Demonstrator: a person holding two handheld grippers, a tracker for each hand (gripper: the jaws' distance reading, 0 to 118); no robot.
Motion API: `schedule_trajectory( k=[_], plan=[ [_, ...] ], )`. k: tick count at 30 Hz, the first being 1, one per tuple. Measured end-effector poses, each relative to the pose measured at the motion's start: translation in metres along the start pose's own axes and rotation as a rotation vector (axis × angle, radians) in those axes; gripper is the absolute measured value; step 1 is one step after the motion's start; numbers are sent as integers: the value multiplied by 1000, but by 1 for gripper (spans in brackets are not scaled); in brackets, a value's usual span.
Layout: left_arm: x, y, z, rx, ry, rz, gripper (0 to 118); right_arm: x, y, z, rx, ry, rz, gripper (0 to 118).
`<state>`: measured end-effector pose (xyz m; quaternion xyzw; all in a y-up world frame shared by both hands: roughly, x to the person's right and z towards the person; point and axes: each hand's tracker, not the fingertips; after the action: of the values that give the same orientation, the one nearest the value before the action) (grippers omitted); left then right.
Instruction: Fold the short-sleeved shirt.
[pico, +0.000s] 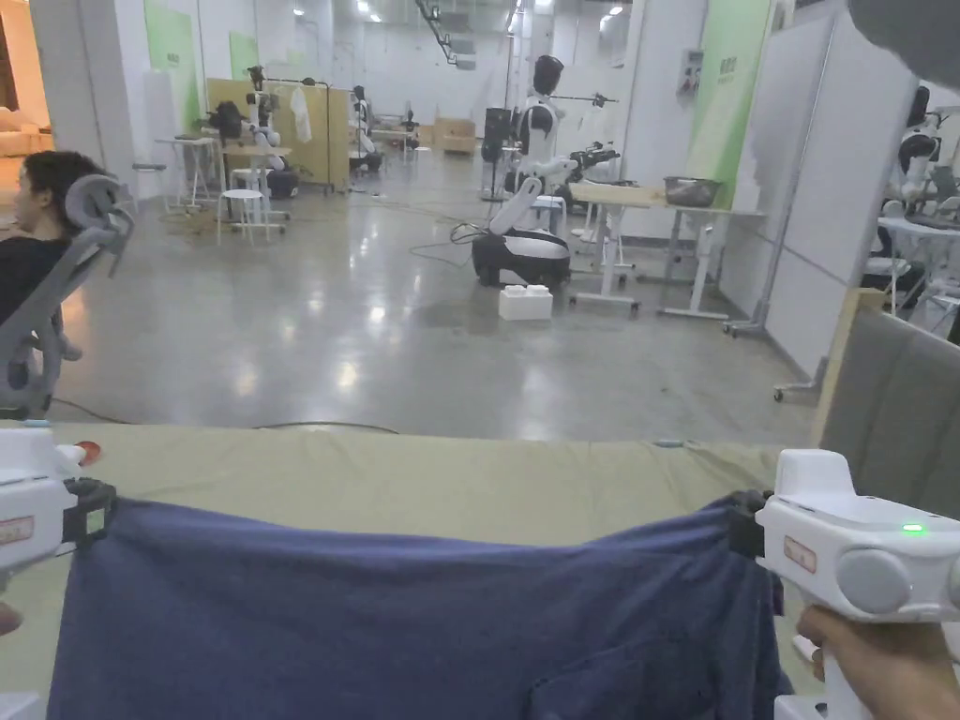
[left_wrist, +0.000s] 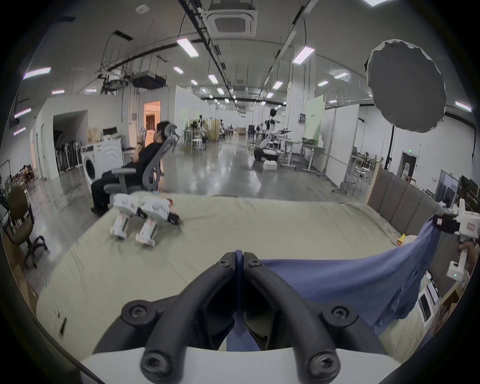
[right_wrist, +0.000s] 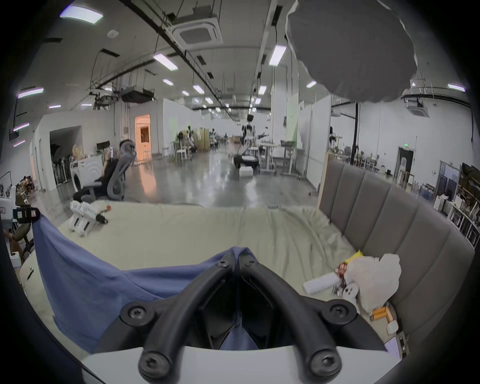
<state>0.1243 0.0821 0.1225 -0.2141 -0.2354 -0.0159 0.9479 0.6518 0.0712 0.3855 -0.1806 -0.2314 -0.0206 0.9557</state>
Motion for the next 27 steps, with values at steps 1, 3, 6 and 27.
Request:
schedule_trajectory(
  k=[1,3,6,27],
  plan=[
    [0,10,3,11,5,-11,2,-2,13,4,12,2,5,0],
    [1,29,4,29,14,-20,2,-5,36,8,49,4,19,0],
    [0,59,6,68,30,-18,2,-13,71,12,112,-3,36,0],
    [2,247,-28,259,139,-65,2,-41,277,-36,314,-105,152,0]
  ],
)
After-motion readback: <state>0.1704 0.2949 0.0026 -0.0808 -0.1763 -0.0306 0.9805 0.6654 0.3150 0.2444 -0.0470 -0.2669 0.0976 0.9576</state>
